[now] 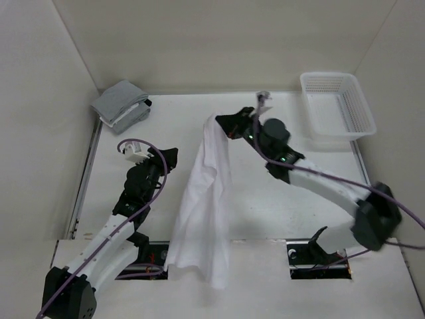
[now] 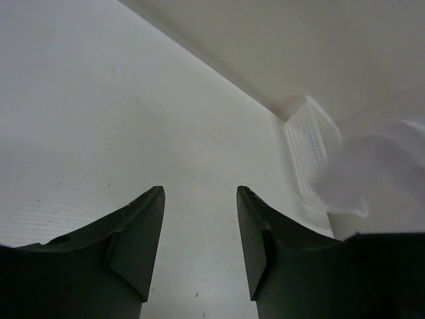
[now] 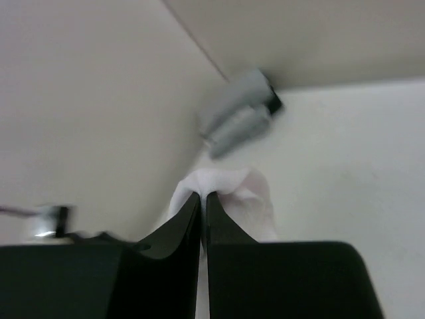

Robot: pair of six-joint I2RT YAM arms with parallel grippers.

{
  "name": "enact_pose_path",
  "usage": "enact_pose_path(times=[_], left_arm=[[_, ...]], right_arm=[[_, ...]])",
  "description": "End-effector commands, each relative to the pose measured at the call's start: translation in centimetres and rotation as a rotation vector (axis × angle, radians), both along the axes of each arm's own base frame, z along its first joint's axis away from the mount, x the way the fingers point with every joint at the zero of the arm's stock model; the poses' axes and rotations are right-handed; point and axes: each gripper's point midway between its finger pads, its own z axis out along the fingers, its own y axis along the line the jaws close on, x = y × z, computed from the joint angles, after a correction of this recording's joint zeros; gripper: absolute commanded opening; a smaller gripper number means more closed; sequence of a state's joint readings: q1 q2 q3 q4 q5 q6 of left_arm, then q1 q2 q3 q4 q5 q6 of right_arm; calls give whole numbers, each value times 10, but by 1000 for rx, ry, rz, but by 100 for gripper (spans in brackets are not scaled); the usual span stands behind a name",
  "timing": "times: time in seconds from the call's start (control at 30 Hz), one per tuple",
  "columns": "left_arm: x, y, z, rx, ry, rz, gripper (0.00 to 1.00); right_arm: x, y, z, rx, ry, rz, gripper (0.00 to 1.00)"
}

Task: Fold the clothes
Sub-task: Move the tank top to the center of the board, then flatten the tank top out

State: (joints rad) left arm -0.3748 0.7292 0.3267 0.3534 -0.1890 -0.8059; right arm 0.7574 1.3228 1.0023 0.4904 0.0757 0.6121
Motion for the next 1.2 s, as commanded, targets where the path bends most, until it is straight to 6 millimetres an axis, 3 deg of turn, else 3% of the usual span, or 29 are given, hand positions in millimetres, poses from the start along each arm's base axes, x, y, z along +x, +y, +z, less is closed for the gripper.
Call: enact_pose_path(times=[0.0,0.07,0.17,0.23,0.3,0.37,0.43,0.47,0.53,0.57,0.63,0.73,0.8,0.87,1.0,1.1,1.17], left_arm=[[0,11,-23,53,64,31,46],[1,14,-30,65,87,38,46],[-1,14,-40,89,125,36,46],[-2,15,-46,105,145,39,46],[-2,20,-52,117,164,53,46],[-4,25,-63,140,198,68,46],[-6,32,-78,178,255,87,45],[-8,34,-86,195,286,94,45],[-15,41,-106,236,366,115,43],[-17,44,-112,251,390,124,43],[-23,50,-124,275,436,150,41],[-33,51,-136,306,482,152,36],[-36,52,-141,332,492,156,36],[-35,51,-145,348,503,160,38],[-23,41,-142,349,481,140,44],[-18,32,-144,342,480,117,44],[-15,26,-144,336,467,102,44]], right_arm=[[83,24,-75,-38,174,-7,6],[131,26,-97,-83,212,-39,5],[192,14,-100,-107,246,-74,11],[217,0,-92,-116,257,-114,28],[222,-20,-80,-130,244,-168,48],[209,-27,-80,-135,256,-180,55],[186,-32,-100,-167,305,-168,52],[170,-26,-112,-186,329,-147,46],[116,-13,-158,-259,428,-92,18],[100,-10,-172,-283,453,-78,13],[39,-8,-220,-394,516,-43,6],[-18,-30,-262,-513,560,-76,16],[-47,-55,-284,-582,592,-126,38],[-57,-67,-298,-605,623,-146,50],[-54,-55,-313,-630,657,-119,55],[-35,-45,-314,-616,666,-131,42],[-15,-45,-318,-609,677,-158,24]])
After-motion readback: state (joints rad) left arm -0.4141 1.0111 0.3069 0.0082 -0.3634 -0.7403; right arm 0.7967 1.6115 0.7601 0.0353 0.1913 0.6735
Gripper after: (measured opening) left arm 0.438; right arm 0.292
